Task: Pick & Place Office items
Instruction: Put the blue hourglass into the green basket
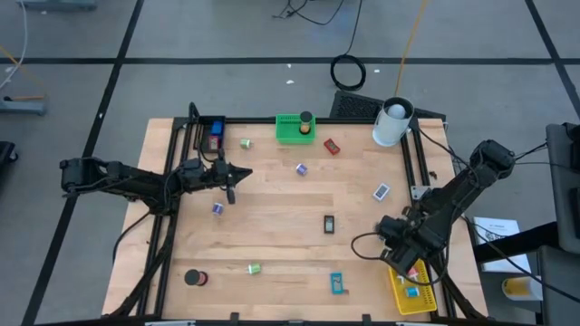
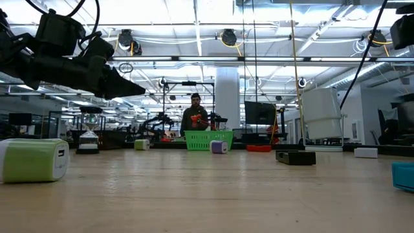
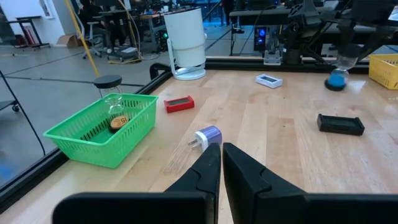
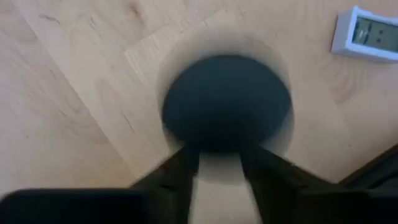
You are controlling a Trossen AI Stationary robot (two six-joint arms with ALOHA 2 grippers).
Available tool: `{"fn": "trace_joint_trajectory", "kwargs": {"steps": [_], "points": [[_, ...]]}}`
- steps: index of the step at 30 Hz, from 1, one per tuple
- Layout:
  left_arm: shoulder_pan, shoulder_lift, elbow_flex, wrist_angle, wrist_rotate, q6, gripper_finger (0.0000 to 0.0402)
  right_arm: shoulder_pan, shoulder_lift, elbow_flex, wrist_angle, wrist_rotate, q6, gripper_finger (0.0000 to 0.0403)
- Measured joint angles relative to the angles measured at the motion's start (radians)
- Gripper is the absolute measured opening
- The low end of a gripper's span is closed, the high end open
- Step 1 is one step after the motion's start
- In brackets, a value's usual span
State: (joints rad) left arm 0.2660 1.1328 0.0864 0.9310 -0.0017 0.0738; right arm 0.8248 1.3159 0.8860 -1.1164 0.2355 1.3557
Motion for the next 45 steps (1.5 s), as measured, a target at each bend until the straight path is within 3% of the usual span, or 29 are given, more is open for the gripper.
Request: {"fn": "trace_joint_trajectory", "kwargs": {"steps": [9,14,20,26,30,33,39,45], "points": [[0.000,0.000,0.000,0.000,0.000,0.000,0.0026,-0.116,0.000,0.105,0.017,0.076,-0.237,0.0020],[0.000,0.000,0.000,0.000,0.000,0.002,0.0026,-0.192,0.000,0.114,0.064,0.057,-0.311,0.0009],[0.000,0.000,0.000,0.000,0.000,0.007,0.0026,-0.332,0.030,0.071,0.216,0.075,-0.594,0.0073],[0.000,0.000,0.000,-0.005,0.000,0.006,0.0026,-0.584,0.075,0.068,0.312,0.071,-0.948,0.0173],[0.000,0.000,0.000,-0.045,0.000,0.002,0.0026,-0.735,0.136,0.068,0.476,-0.062,-1.148,0.0236],[0.000,0.000,0.000,-0.065,0.000,0.000,0.0026,-0.789,0.200,0.068,0.502,-0.158,-1.210,0.0267],[0.000,0.000,0.000,-0.066,0.000,0.011,0.0026,-0.803,0.316,0.068,0.512,-0.190,-1.253,0.0286],[0.000,0.000,0.000,-0.070,0.000,0.010,0.0026,-0.802,0.360,0.070,0.523,-0.193,-1.237,0.0238]]}}
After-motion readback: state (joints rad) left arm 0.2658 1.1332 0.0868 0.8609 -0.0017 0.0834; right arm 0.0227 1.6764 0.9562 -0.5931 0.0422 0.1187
